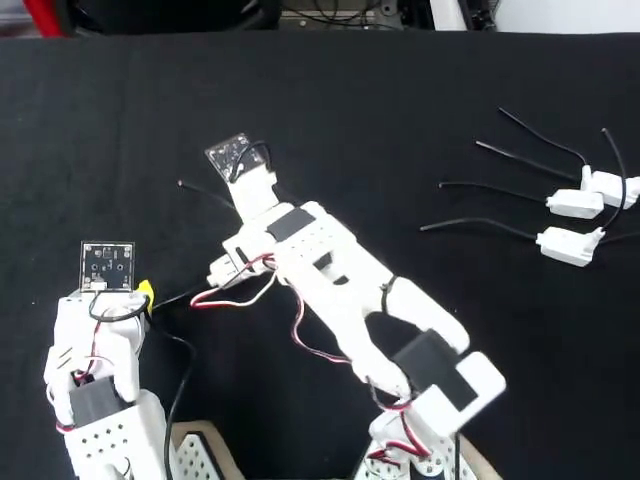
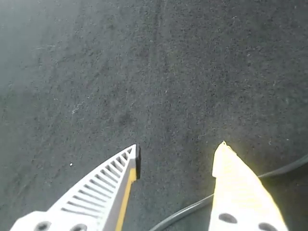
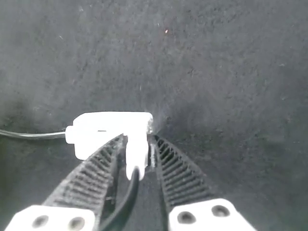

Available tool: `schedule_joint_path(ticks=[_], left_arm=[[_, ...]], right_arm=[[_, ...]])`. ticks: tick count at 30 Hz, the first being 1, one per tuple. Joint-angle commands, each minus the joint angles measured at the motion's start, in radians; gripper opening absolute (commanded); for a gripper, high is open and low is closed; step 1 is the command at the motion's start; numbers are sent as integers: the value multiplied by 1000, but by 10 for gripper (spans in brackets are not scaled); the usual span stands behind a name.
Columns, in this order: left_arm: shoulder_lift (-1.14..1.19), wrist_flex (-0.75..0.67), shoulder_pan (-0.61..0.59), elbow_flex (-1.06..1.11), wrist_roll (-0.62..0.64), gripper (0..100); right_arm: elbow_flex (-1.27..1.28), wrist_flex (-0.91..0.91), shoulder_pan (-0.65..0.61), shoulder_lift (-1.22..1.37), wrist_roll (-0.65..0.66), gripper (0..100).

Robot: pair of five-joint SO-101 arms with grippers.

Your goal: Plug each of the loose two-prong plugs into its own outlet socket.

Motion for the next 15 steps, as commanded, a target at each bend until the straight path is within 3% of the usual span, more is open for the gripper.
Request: schedule_joint_path(ticks=[1,8,15], left_arm=[[-5,-14,-5,18,8,253],[-5,-14,-4,18,8,253],[-5,-15,-2,18,8,253]], right_arm=[[-74,29,-23,47,6,11],[-188,255,57,82,52,11],[-185,351,342,85,183,12]])
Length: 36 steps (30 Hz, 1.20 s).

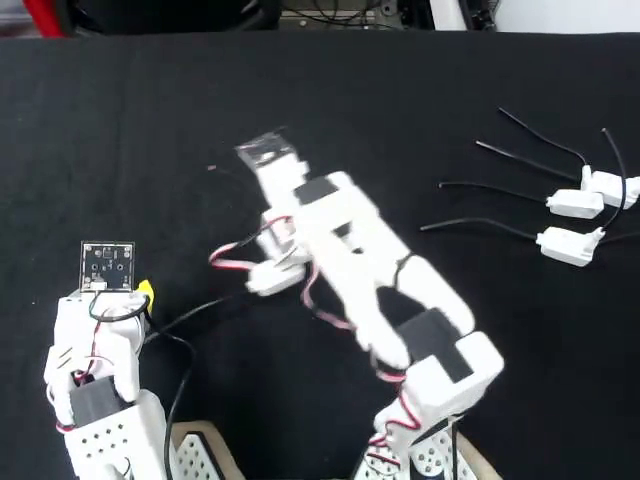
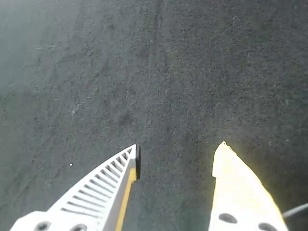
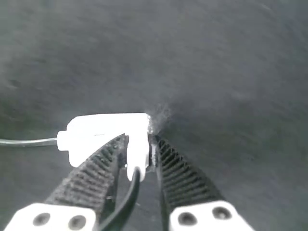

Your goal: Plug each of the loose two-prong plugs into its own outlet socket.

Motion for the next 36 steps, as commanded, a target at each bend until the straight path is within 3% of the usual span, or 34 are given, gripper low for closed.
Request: schedule_joint_path(ticks=[1,19,23,28,31,34,36], left_arm=[[-5,-15,-2,18,8,253],[-5,-15,-2,18,8,253],[-5,-15,-2,18,8,253],[-5,-15,-1,18,9,253],[-5,-15,7,18,9,253],[-5,-11,62,18,9,253],[-2,-8,88,18,8,253]], right_arm=[[-30,28,184,4,68,12],[-33,-37,1002,5,601,15],[-30,-28,1076,4,640,49],[-61,43,1089,-12,555,296],[-148,175,1083,-58,505,394],[-265,394,1082,-133,457,381],[-317,546,1077,-188,454,322]])
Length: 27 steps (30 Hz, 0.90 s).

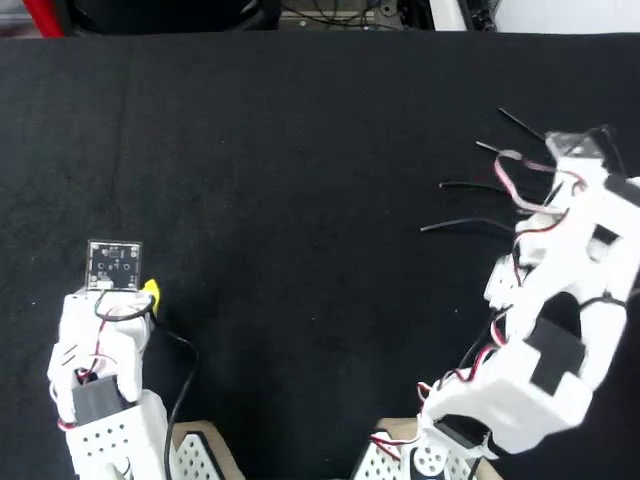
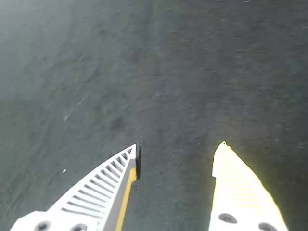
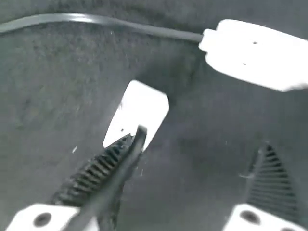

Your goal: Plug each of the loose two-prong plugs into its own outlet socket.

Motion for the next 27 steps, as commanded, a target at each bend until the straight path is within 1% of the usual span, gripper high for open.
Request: schedule_joint_path(ticks=[1,2,5,7,9,11,13,15,18,19,21,25,27], left_arm=[[0,-8,50,18,8,253],[2,-6,58,18,8,253],[3,-3,76,18,8,253],[3,12,76,18,8,253],[3,17,74,18,8,252],[3,17,76,19,8,252],[3,17,76,19,8,234],[3,18,73,19,8,169],[0,43,79,19,8,44],[-3,48,91,19,8,24],[3,52,105,19,8,55],[2,52,108,19,9,91],[3,52,108,19,9,91]], right_arm=[[-113,276,0,-131,-21,270],[-107,318,-18,-157,-26,208],[1,302,-43,-245,-26,8],[101,281,-41,-308,-18,45],[206,227,-40,-378,-17,42],[325,120,-46,-455,-17,22],[466,-26,-48,-536,-17,20],[625,-184,-55,-622,-26,20],[866,-387,-103,-754,-28,21],[941,-462,-144,-792,-29,21],[1092,-611,-253,-865,-75,18],[1342,-842,-482,-993,-252,18],[1435,-916,-562,-1055,-305,19]])
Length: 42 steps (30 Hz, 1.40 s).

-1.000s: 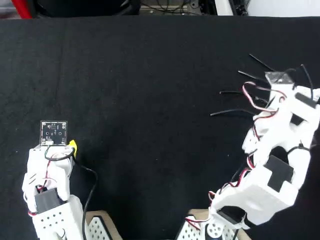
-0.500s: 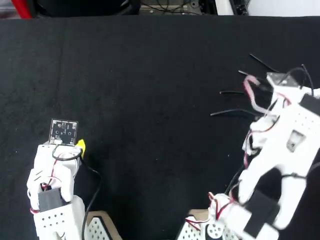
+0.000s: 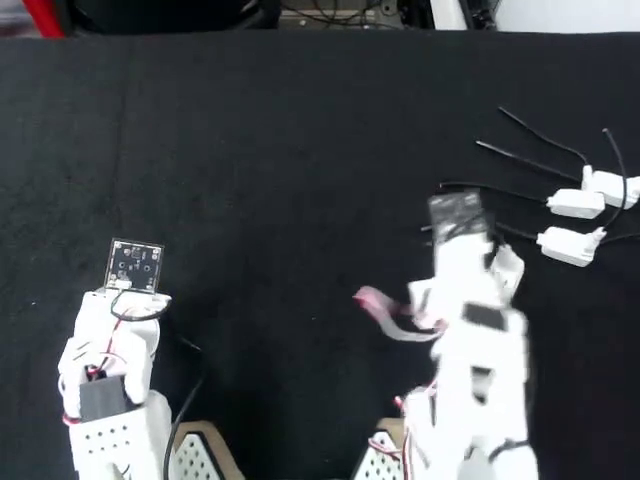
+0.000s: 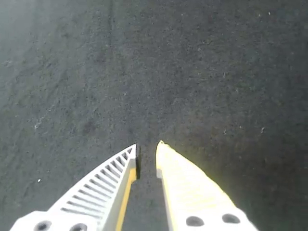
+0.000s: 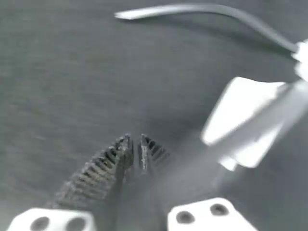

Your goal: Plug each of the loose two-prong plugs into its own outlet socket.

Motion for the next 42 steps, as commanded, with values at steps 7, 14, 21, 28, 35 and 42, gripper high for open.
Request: schedule_joint_path(ticks=[7,14,21,28,35,42], left_arm=[[3,3,13,19,9,91],[3,5,12,19,9,91],[3,5,12,19,9,91],[3,5,12,19,9,91],[3,5,12,19,9,91],[3,5,12,19,9,91]], right_arm=[[259,-130,-133,-349,-91,18],[285,83,-141,-555,-92,19],[285,242,-141,-661,-92,19],[285,384,-138,-753,-89,20],[285,552,-138,-854,-86,19],[280,572,-138,-905,-86,19]])
